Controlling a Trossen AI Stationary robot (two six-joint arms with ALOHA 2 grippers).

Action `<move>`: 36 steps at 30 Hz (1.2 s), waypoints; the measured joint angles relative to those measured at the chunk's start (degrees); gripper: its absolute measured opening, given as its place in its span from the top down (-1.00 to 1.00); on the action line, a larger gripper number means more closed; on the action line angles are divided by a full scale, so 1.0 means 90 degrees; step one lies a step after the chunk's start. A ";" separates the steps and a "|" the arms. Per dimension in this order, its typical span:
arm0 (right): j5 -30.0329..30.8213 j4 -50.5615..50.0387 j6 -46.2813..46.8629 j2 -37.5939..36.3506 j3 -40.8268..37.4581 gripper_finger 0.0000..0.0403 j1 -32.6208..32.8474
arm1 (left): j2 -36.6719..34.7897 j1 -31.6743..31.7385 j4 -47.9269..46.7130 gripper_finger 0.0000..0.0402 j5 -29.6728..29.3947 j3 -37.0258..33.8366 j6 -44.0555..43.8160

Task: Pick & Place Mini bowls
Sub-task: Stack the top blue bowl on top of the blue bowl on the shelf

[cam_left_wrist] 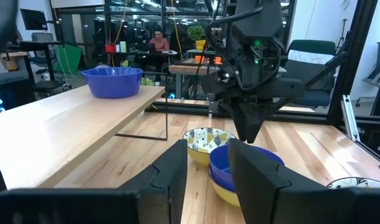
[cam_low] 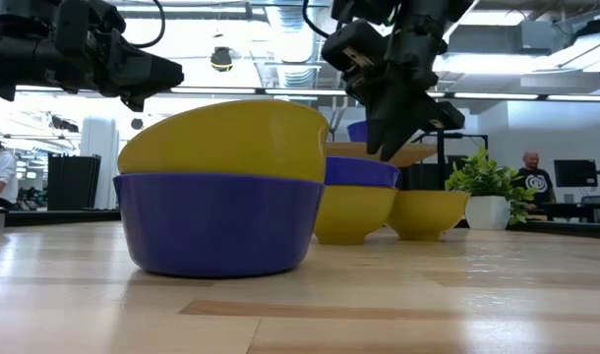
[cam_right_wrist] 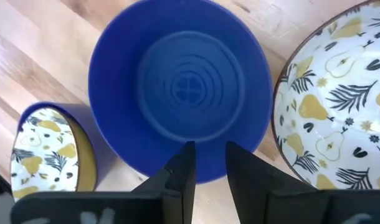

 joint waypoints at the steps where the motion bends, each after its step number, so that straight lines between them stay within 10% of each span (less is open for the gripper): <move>1: -0.0002 -0.0020 0.0049 0.0000 0.0000 0.62 0.0000 | 0.0000 -0.0002 0.0000 0.42 -0.0002 0.0000 0.0000; 36: 0.0158 -0.0492 -0.0218 -0.0007 0.0000 0.62 -0.0092 | 0.0000 -0.0002 0.0012 0.42 0.0000 0.0000 0.0002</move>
